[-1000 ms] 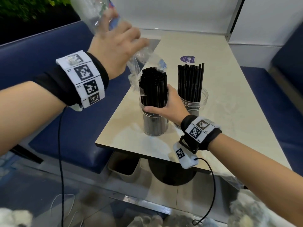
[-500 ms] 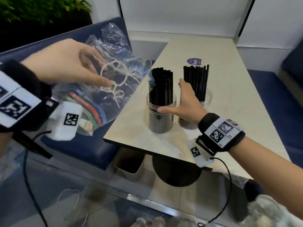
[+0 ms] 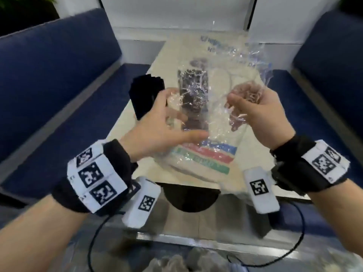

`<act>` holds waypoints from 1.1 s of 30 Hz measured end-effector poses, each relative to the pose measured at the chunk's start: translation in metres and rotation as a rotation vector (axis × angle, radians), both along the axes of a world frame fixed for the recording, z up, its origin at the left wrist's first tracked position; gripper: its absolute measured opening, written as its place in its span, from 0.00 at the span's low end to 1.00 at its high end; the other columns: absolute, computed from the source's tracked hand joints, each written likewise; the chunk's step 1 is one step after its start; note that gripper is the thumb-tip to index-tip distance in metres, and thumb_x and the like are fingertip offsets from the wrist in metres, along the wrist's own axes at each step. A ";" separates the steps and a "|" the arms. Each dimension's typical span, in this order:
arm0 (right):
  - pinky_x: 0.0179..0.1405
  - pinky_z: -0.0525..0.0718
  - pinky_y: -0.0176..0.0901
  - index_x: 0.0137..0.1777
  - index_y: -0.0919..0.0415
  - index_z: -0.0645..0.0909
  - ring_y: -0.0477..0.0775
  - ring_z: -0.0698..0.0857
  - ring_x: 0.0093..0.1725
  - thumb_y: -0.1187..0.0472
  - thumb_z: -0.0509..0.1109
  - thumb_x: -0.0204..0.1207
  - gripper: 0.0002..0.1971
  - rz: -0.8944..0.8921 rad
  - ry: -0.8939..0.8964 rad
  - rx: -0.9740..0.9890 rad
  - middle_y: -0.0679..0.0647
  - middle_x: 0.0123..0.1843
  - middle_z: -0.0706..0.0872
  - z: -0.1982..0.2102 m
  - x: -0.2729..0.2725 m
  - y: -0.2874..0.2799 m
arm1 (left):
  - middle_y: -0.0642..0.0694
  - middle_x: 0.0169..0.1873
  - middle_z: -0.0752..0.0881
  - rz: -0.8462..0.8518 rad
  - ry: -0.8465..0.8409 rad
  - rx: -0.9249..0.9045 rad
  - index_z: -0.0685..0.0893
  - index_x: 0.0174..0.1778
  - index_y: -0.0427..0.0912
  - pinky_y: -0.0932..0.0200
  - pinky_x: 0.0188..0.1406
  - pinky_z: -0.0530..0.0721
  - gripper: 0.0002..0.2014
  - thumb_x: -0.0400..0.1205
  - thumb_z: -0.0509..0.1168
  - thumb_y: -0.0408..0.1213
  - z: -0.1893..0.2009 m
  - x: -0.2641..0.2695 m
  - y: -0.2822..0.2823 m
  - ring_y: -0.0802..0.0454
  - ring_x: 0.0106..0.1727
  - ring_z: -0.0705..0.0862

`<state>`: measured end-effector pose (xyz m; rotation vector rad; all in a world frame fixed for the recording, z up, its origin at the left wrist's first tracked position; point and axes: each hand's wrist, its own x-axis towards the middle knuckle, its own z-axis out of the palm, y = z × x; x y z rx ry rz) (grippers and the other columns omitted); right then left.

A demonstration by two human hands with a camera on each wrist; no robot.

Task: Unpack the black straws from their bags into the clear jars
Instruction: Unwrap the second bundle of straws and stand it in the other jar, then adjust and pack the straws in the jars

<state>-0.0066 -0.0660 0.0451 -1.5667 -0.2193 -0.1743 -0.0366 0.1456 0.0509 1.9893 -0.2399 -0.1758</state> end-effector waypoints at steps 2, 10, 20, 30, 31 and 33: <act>0.12 0.76 0.33 0.38 0.60 0.75 0.46 0.76 0.14 0.72 0.68 0.75 0.08 -0.109 0.025 -0.043 0.49 0.24 0.84 -0.005 0.006 -0.031 | 0.51 0.64 0.78 -0.004 -0.048 -0.006 0.48 0.77 0.67 0.55 0.60 0.83 0.56 0.60 0.79 0.57 -0.024 -0.011 -0.029 0.53 0.53 0.85; 0.69 0.74 0.52 0.79 0.60 0.54 0.62 0.75 0.68 0.57 0.71 0.74 0.39 -0.437 0.151 -0.850 0.64 0.74 0.68 -0.085 0.044 -0.089 | 0.40 0.78 0.50 -0.097 -0.131 0.371 0.65 0.79 0.47 0.62 0.76 0.62 0.24 0.85 0.58 0.37 -0.113 0.014 -0.118 0.44 0.78 0.64; 0.80 0.49 0.67 0.81 0.43 0.49 0.56 0.47 0.85 0.37 0.56 0.78 0.34 0.442 0.288 -1.598 0.47 0.86 0.44 -0.129 0.068 -0.077 | 0.41 0.65 0.69 -0.072 -0.259 0.973 0.64 0.78 0.48 0.51 0.63 0.67 0.24 0.86 0.50 0.49 -0.153 0.038 -0.126 0.41 0.65 0.67; 0.81 0.47 0.66 0.80 0.43 0.55 0.55 0.54 0.84 0.32 0.65 0.68 0.42 0.422 0.221 -1.595 0.46 0.85 0.53 -0.111 0.078 -0.071 | 0.44 0.54 0.75 0.283 -0.045 0.345 0.74 0.62 0.38 0.60 0.54 0.72 0.20 0.80 0.65 0.47 -0.112 0.038 -0.074 0.46 0.56 0.77; 0.81 0.50 0.63 0.80 0.43 0.56 0.53 0.55 0.83 0.33 0.65 0.69 0.40 0.404 0.218 -1.561 0.46 0.85 0.54 -0.105 0.078 -0.071 | 0.42 0.56 0.77 0.302 -0.034 0.337 0.73 0.64 0.38 0.59 0.53 0.73 0.23 0.80 0.65 0.48 -0.110 0.039 -0.069 0.46 0.56 0.77; 0.82 0.55 0.57 0.79 0.45 0.59 0.52 0.59 0.82 0.35 0.66 0.69 0.40 0.366 0.177 -1.502 0.46 0.84 0.59 -0.088 0.077 -0.070 | 0.38 0.65 0.78 0.323 0.015 0.321 0.67 0.73 0.37 0.56 0.59 0.74 0.31 0.79 0.66 0.50 -0.107 0.041 -0.063 0.44 0.63 0.78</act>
